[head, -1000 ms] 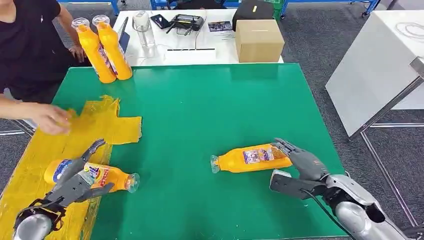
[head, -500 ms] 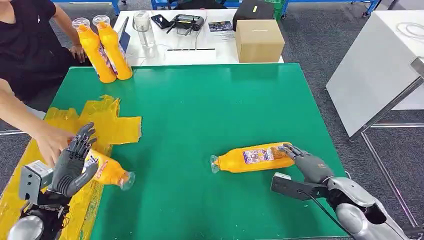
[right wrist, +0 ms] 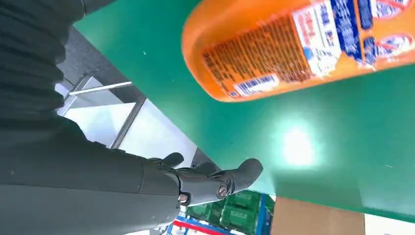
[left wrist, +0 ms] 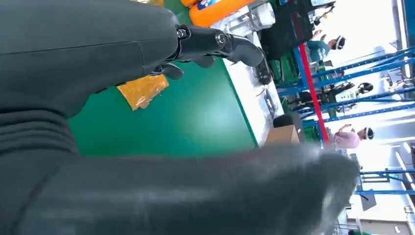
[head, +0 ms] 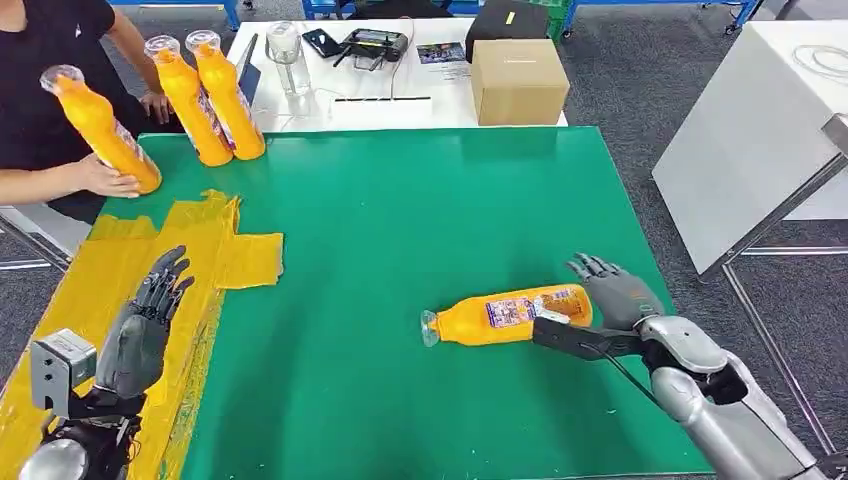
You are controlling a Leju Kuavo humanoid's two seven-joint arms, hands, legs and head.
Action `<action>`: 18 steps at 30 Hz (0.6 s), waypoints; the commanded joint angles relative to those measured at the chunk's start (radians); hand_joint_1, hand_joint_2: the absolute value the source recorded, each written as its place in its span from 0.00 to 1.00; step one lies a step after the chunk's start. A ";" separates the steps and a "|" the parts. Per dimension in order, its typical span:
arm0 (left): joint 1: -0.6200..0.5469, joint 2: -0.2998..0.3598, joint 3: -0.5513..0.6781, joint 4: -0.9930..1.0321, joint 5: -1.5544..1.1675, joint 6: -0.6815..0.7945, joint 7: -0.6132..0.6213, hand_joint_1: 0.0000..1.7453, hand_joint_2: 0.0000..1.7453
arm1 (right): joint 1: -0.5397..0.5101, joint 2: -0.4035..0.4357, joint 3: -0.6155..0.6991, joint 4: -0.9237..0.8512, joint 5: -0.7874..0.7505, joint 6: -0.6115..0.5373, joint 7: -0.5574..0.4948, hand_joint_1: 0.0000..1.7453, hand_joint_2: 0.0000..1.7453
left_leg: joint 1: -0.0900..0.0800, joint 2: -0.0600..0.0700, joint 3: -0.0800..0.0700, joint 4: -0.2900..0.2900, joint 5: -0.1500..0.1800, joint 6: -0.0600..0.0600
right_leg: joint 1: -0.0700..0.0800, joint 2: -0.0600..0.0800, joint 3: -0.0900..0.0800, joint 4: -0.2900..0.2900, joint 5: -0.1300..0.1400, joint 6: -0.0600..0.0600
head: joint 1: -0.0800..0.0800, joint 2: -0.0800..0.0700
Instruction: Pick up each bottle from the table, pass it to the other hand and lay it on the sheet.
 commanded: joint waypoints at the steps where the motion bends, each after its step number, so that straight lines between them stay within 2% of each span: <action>1: -0.015 -0.032 0.027 0.021 0.007 -0.002 0.002 0.00 0.00 | -0.089 0.067 0.060 0.132 0.001 0.003 -0.009 0.00 1.00 | 0.000 0.002 0.003 -0.001 0.000 0.000 | 0.000 0.003 0.002 -0.002 0.001 0.000 | 0.000 0.000; 6: -0.036 -0.027 0.022 0.032 0.013 -0.004 0.003 0.00 0.00 | -0.152 0.100 0.118 0.231 -0.005 0.026 -0.037 0.00 1.00 | 0.000 0.003 0.002 -0.001 0.000 0.000 | 0.000 0.003 0.001 -0.001 0.001 0.000 | 0.000 0.000; 18: -0.107 -0.018 -0.016 0.092 0.027 -0.004 0.012 0.00 0.00 | -0.224 0.148 0.216 0.404 -0.085 0.071 -0.086 0.00 1.00 | 0.001 0.002 0.003 -0.001 0.001 0.000 | 0.001 0.003 0.003 -0.002 0.001 0.000 | 0.000 0.000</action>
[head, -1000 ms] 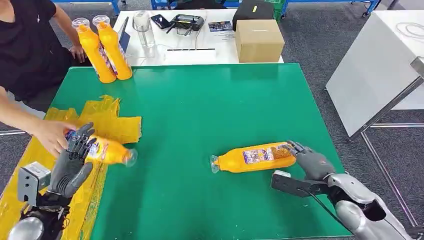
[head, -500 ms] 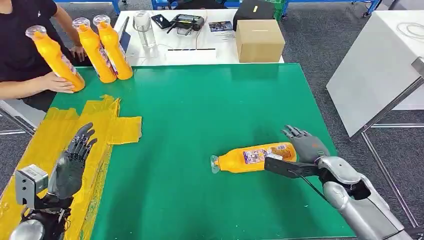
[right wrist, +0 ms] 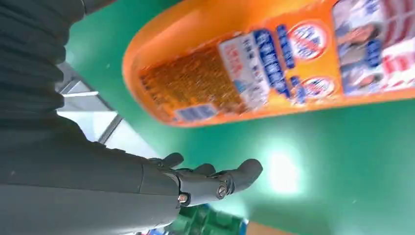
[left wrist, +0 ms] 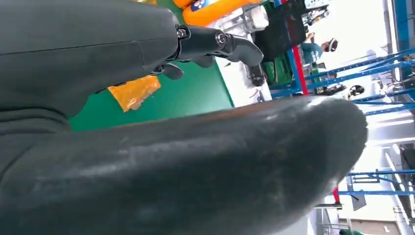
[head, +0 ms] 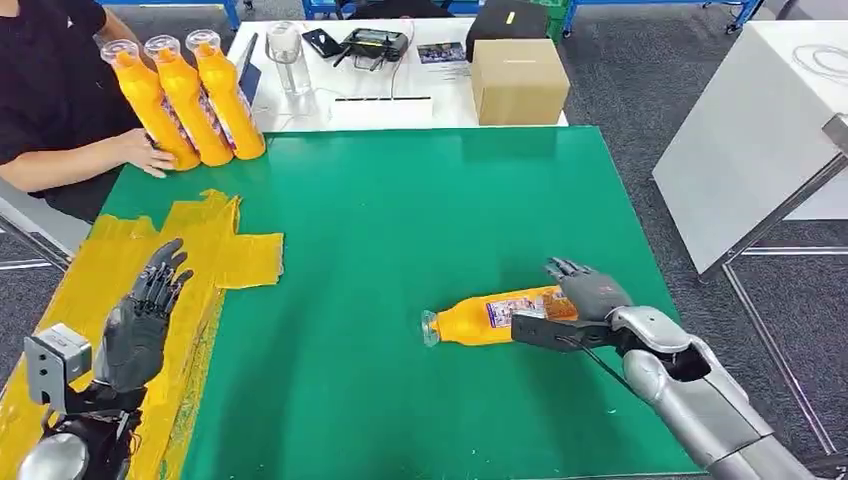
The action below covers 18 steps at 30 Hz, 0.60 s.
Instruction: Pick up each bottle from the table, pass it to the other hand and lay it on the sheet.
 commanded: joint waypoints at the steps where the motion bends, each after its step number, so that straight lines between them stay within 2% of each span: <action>1: -0.089 -0.016 -0.019 0.092 0.012 0.003 0.004 0.00 0.00 | -0.115 0.079 0.136 0.242 -0.047 0.024 -0.039 0.00 1.00 | 0.000 0.001 0.003 -0.001 0.000 0.000 | 0.000 0.002 0.002 -0.002 0.001 0.000 | 0.000 0.000; 5: -0.097 -0.014 -0.035 0.090 0.016 0.006 -0.001 0.00 0.00 | -0.114 0.081 0.187 0.282 -0.044 0.020 -0.060 0.00 1.00 | 0.000 0.001 0.002 -0.001 0.000 0.000 | 0.000 0.001 0.002 -0.001 0.001 0.000 | 0.000 0.000; 11: -0.150 -0.011 -0.061 0.145 0.027 0.005 -0.001 0.00 0.00 | -0.119 0.025 0.272 0.314 -0.066 0.081 -0.104 0.02 1.00 | 0.000 -0.003 0.003 -0.001 0.001 0.000 | 0.000 -0.003 0.003 -0.002 0.000 0.000 | 0.000 0.000; 12: -0.153 -0.011 -0.062 0.147 0.027 0.006 -0.001 0.00 0.00 | -0.118 0.023 0.273 0.315 -0.067 0.080 -0.105 0.14 1.00 | 0.000 -0.003 0.003 -0.001 0.001 0.000 | 0.000 -0.003 0.003 -0.002 0.000 0.000 | 0.000 0.000; 14: -0.171 -0.007 -0.076 0.166 0.032 0.006 -0.002 0.00 0.00 | -0.114 0.005 0.301 0.317 -0.077 0.094 -0.117 0.79 1.00 | 0.001 -0.003 0.004 -0.001 0.001 0.000 | 0.001 -0.003 0.005 -0.003 0.000 0.000 | 0.000 0.000; 15: -0.180 -0.008 -0.081 0.175 0.034 0.006 -0.001 0.00 0.00 | -0.110 -0.005 0.312 0.317 -0.079 0.098 -0.120 0.97 1.00 | 0.001 -0.003 0.004 -0.001 0.001 0.000 | 0.000 -0.003 0.004 -0.002 0.000 0.000 | 0.000 0.000; 16: -0.190 -0.010 -0.088 0.185 0.036 0.007 0.000 0.00 0.00 | -0.103 -0.014 0.320 0.316 -0.081 0.096 -0.122 1.00 1.00 | 0.001 -0.004 0.005 -0.002 0.001 0.000 | 0.000 -0.004 0.005 -0.003 0.001 0.000 | 0.000 0.000; 18: -0.198 -0.008 -0.094 0.194 0.040 0.012 0.000 0.00 0.00 | -0.098 -0.025 0.329 0.311 -0.087 0.092 -0.123 1.00 1.00 | 0.001 -0.004 0.005 -0.001 0.001 0.000 | 0.000 -0.004 0.005 -0.003 0.000 0.000 | 0.000 0.000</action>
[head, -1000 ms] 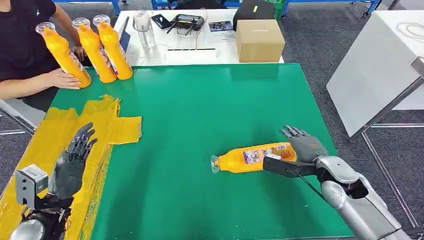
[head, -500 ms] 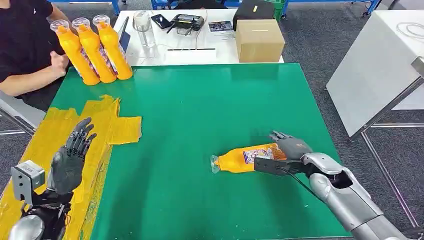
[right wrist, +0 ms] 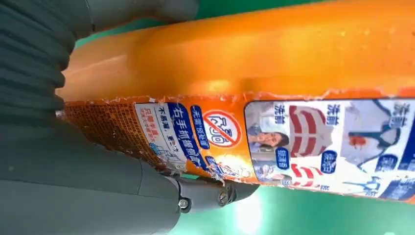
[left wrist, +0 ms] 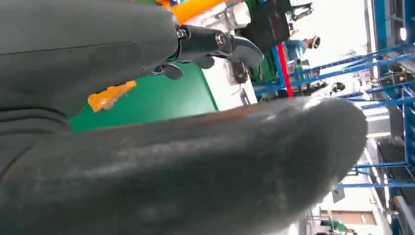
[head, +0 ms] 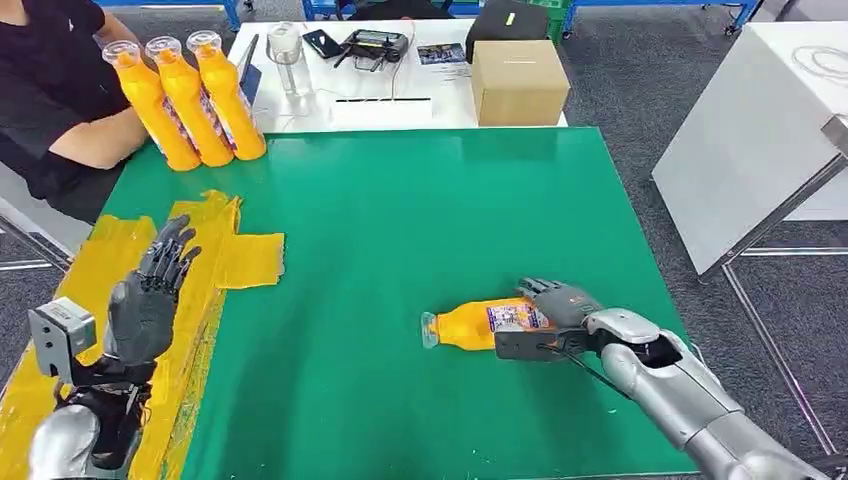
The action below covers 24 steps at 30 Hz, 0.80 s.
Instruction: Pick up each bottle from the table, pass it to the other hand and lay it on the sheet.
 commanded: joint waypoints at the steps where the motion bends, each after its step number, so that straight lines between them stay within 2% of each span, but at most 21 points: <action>1: -0.092 -0.006 -0.058 0.129 0.018 0.010 0.001 0.00 0.00 | 0.012 -0.050 0.145 0.099 -0.025 0.018 -0.013 1.00 1.00 | 0.001 -0.006 0.003 -0.002 0.002 0.000 | 0.001 -0.006 0.005 -0.004 0.001 0.000 | 0.000 0.000; 10: -0.080 -0.005 -0.057 0.119 0.022 0.014 0.002 0.00 0.00 | 0.013 -0.033 0.135 0.102 -0.035 0.002 0.008 1.00 1.00 | 0.001 -0.004 0.006 -0.002 0.002 0.000 | 0.001 -0.003 0.007 -0.004 0.001 -0.001 | 0.000 0.000; 14: -0.030 -0.005 -0.031 0.078 0.051 0.015 0.021 0.00 0.00 | 0.040 0.034 0.043 0.087 -0.076 -0.092 0.051 1.00 1.00 | 0.002 -0.001 0.007 -0.002 0.000 0.000 | 0.001 0.000 0.008 -0.004 0.001 -0.001 | 0.000 0.000; 16: 0.053 -0.009 0.007 0.013 0.097 0.010 0.042 0.00 0.00 | 0.113 0.146 -0.109 -0.002 -0.091 -0.296 0.028 1.00 1.00 | 0.002 0.001 0.008 -0.003 0.000 0.000 | 0.001 0.002 0.008 -0.004 0.002 -0.001 | 0.000 0.000; 17: 0.112 -0.028 0.036 -0.035 0.156 -0.012 0.051 0.00 0.00 | 0.225 0.247 -0.250 -0.164 -0.140 -0.397 -0.010 1.00 1.00 | 0.002 0.005 0.009 -0.003 -0.001 0.000 | 0.002 0.005 0.008 -0.003 0.001 -0.001 | 0.000 0.000; 19: 0.160 -0.070 0.058 -0.086 0.193 -0.026 0.026 0.00 0.00 | 0.343 0.316 -0.345 -0.401 -0.226 -0.429 -0.039 1.00 1.00 | 0.003 0.011 0.011 -0.005 -0.002 -0.001 | 0.003 0.011 0.010 -0.004 0.002 -0.001 | 0.000 0.000; 20: 0.166 -0.082 0.049 -0.104 0.195 -0.028 0.019 0.00 0.00 | 0.395 0.346 -0.386 -0.501 -0.276 -0.439 -0.058 1.00 1.00 | 0.003 0.010 0.008 -0.003 -0.002 -0.001 | 0.004 0.010 0.007 -0.002 0.001 -0.001 | 0.002 0.000; 22: 0.159 -0.083 0.037 -0.106 0.187 -0.017 0.024 0.00 0.00 | 0.411 0.340 -0.396 -0.538 -0.275 -0.426 -0.040 1.00 1.00 | 0.002 0.007 0.003 -0.001 -0.003 -0.001 | 0.003 0.007 0.003 0.002 -0.001 -0.002 | 0.000 0.000; 23: 0.151 -0.084 0.024 -0.105 0.195 -0.019 0.020 0.00 0.00 | 0.429 0.372 -0.441 -0.558 -0.339 -0.443 -0.102 1.00 1.00 | 0.002 0.006 0.001 0.000 -0.002 -0.001 | 0.003 0.006 -0.001 0.002 -0.001 -0.002 | -0.001 0.000; 24: 0.148 -0.085 0.019 -0.105 0.197 -0.018 0.019 0.00 0.00 | 0.433 0.373 -0.449 -0.563 -0.341 -0.443 -0.105 1.00 1.00 | 0.003 0.002 -0.001 0.000 -0.001 -0.001 | 0.004 0.002 -0.002 0.000 -0.001 -0.001 | -0.001 0.000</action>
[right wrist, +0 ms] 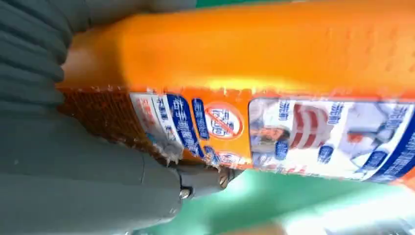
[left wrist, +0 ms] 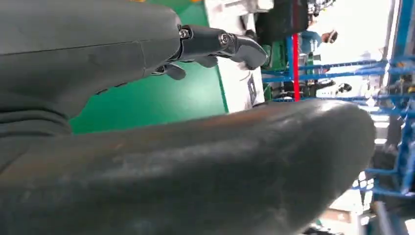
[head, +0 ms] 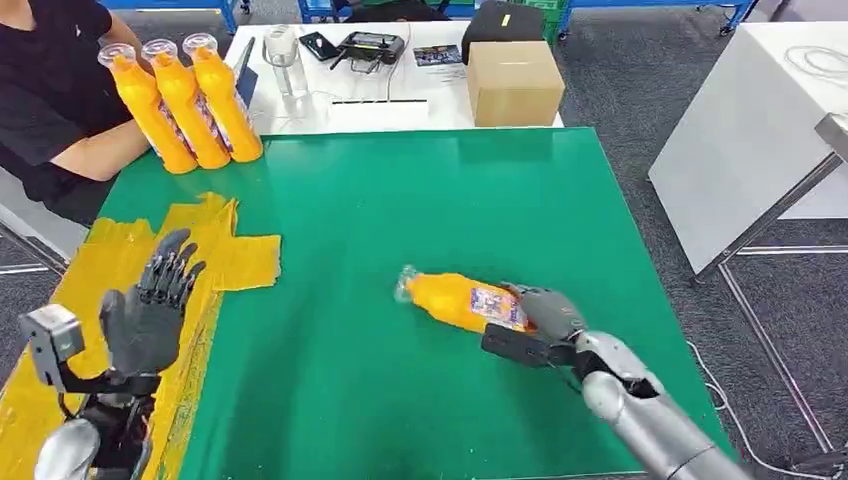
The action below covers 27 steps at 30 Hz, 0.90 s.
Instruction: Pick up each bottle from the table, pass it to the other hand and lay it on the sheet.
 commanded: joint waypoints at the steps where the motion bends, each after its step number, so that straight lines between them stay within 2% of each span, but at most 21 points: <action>1: 0.045 -0.063 0.006 -0.074 0.016 0.003 -0.003 0.00 0.00 | 0.207 0.228 -0.310 -0.383 -0.140 -0.012 -0.090 1.00 1.00 | 0.001 -0.007 -0.002 0.001 -0.001 -0.001 | 0.001 -0.007 -0.001 0.001 -0.003 -0.001 | 0.000 0.000; 2: 0.043 -0.064 -0.001 -0.073 0.026 0.002 -0.002 0.00 0.00 | 0.213 0.241 -0.327 -0.392 -0.158 -0.022 -0.120 1.00 1.00 | 0.001 -0.012 -0.003 0.001 0.000 0.000 | 0.000 -0.011 -0.001 0.001 -0.003 0.000 | 0.001 0.000; 6: 0.030 -0.076 -0.064 -0.077 0.066 -0.007 0.009 0.00 0.00 | 0.214 0.276 -0.336 -0.426 -0.157 -0.032 -0.151 1.00 1.00 | 0.001 -0.009 -0.005 0.001 0.000 0.001 | 0.000 -0.008 -0.002 0.001 -0.002 0.000 | 0.001 0.000; 7: 0.028 -0.081 -0.079 -0.078 0.068 -0.001 0.010 0.00 1.00 | 0.212 0.279 -0.329 -0.420 -0.154 -0.030 -0.149 1.00 1.00 | 0.000 -0.008 -0.006 0.000 0.000 0.000 | 0.000 -0.008 -0.003 0.001 -0.001 0.000 | 0.001 0.000; 12: 0.005 -0.076 -0.162 -0.053 0.137 -0.005 0.041 0.00 1.00 | 0.175 0.302 -0.261 -0.344 -0.141 -0.016 -0.129 1.00 1.00 | 0.000 -0.011 -0.003 0.000 0.001 0.000 | -0.001 -0.010 0.000 -0.001 -0.001 0.000 | 0.001 0.000; 13: 0.001 -0.079 -0.175 -0.046 0.156 -0.010 0.048 0.00 0.00 | 0.163 0.305 -0.243 -0.326 -0.135 -0.012 -0.120 1.00 1.00 | 0.000 -0.010 -0.003 0.000 0.001 0.000 | -0.001 -0.009 0.000 -0.001 -0.001 -0.001 | 0.002 0.000; 14: -0.003 -0.082 -0.193 -0.044 0.160 -0.014 0.049 0.00 1.00 | 0.148 0.312 -0.225 -0.303 -0.131 -0.010 -0.113 1.00 1.00 | 0.000 -0.009 -0.004 0.000 0.001 0.000 | -0.001 -0.009 -0.001 0.000 -0.001 -0.001 | 0.001 0.000; 20: -0.053 -0.122 -0.365 -0.034 0.102 0.013 0.052 0.00 1.00 | 0.032 0.378 -0.107 -0.114 -0.141 -0.001 -0.056 1.00 1.00 | -0.001 -0.007 -0.003 -0.001 0.001 0.000 | -0.002 -0.006 -0.001 -0.001 0.000 0.000 | 0.001 0.000; 27: -0.085 -0.116 -0.390 -0.001 0.152 0.028 0.063 0.00 1.00 | -0.035 0.413 -0.023 -0.016 -0.113 -0.016 -0.033 1.00 1.00 | -0.001 -0.006 -0.003 -0.001 0.001 0.000 | -0.001 -0.006 -0.001 0.000 0.000 0.000 | 0.001 0.000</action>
